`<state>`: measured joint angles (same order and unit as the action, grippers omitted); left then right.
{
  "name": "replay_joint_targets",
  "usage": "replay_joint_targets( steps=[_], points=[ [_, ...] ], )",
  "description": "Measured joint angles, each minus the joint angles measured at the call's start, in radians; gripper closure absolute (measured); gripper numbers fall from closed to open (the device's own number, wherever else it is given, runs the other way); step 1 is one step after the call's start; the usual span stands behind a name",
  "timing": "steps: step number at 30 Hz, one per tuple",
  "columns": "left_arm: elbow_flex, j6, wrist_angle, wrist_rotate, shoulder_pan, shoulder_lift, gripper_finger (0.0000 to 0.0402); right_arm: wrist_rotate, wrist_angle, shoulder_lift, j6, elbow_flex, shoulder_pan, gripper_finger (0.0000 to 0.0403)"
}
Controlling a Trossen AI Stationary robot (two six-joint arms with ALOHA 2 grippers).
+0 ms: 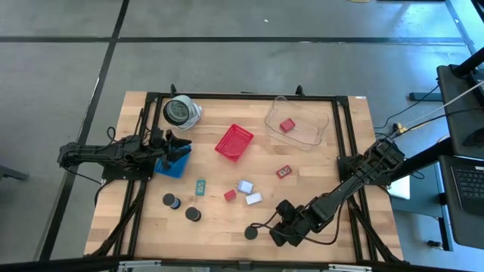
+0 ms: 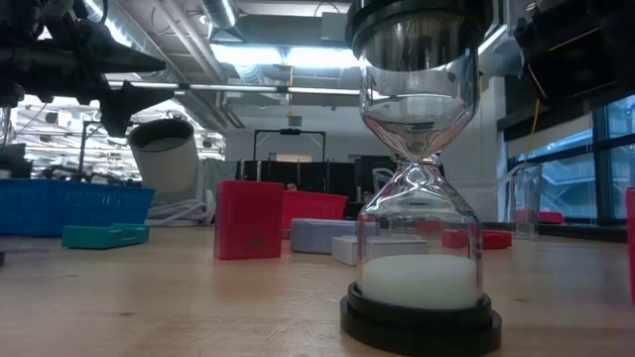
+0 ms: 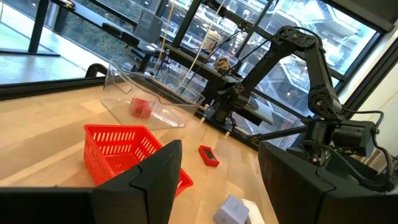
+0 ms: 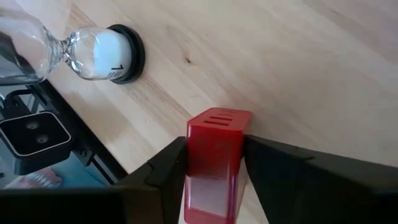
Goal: Pick & Place Office items
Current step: Put the bottom red charger adapter into the white bin
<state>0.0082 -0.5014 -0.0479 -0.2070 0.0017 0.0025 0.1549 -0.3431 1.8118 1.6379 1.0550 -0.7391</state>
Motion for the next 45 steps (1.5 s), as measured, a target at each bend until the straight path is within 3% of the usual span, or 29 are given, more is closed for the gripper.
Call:
replay_joint_targets(
  steps=[13,25,36,45],
  points=[
    [0.0,0.017,0.0,0.0,0.0,0.0,0.019,-0.033,0.0,0.0,-0.063,0.001,0.003,0.0254],
    [0.0,0.018,0.0,0.0,0.0,0.0,0.019,-0.026,0.008,-0.004,-0.26,-0.001,0.016,0.0254],
    [0.0,0.018,0.0,-0.001,0.0,0.0,0.019,0.056,-0.114,-0.103,-0.304,-0.004,0.046,0.0265],
    [0.0,0.026,0.0,0.0,0.0,0.001,0.019,0.27,-0.308,-0.279,-0.388,-0.002,0.136,0.0264]
  ],
)
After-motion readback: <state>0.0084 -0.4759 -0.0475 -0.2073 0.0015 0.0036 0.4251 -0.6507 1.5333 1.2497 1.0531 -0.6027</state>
